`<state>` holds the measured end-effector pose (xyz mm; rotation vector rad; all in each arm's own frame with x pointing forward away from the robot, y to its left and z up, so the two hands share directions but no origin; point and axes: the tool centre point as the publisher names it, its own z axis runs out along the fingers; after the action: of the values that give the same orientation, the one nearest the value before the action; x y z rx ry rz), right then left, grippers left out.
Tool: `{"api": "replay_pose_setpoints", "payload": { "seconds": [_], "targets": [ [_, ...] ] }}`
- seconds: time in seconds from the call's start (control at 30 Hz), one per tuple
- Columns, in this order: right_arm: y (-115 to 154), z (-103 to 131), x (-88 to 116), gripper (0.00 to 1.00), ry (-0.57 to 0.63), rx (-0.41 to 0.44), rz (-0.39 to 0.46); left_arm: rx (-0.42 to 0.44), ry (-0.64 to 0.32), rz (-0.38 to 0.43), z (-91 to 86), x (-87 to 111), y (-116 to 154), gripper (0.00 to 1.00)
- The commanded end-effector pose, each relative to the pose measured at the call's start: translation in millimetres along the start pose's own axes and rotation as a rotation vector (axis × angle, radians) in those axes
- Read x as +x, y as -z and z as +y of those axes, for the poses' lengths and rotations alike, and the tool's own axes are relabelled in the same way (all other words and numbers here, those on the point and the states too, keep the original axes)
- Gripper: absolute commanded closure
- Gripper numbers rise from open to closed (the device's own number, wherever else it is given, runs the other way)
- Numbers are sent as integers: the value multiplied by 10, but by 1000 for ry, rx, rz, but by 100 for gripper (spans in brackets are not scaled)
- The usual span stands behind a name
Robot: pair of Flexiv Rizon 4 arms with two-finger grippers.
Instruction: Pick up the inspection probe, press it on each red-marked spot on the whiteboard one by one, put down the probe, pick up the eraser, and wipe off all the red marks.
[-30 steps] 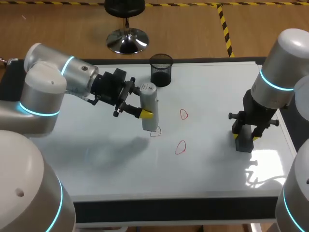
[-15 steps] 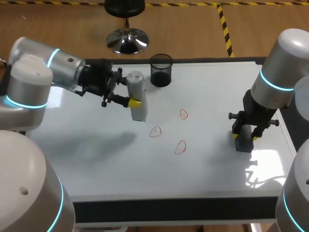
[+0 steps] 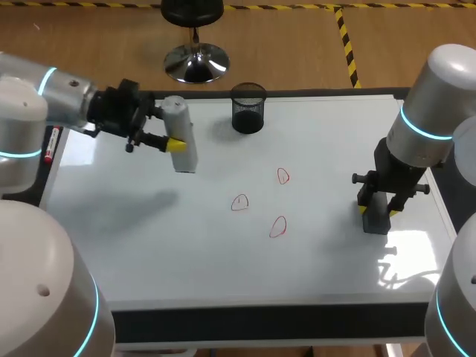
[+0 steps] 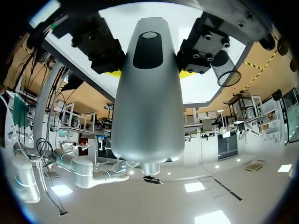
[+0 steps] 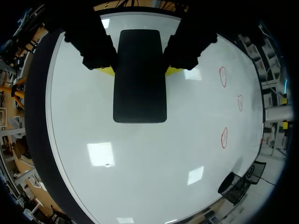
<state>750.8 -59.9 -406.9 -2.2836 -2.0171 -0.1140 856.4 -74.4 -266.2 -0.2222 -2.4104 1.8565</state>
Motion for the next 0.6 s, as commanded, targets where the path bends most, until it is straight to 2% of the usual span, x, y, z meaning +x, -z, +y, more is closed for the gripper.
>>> {"api": "replay_pose_setpoints", "payload": {
  "seconds": [0.03, 0.47, 0.6],
  "targets": [
    [12, -5, -9, 100, 2, 0, 2, 6, 7, -3, 14, 1, 201, 100],
    [12, -5, -9, 100, 2, 0, 2, -2, 3, -47, 88, 51, 726, 100],
    [12, -5, -9, 100, 2, 0, 2, -4, 10, -84, 143, 57, 867, 100]
  ]
}}
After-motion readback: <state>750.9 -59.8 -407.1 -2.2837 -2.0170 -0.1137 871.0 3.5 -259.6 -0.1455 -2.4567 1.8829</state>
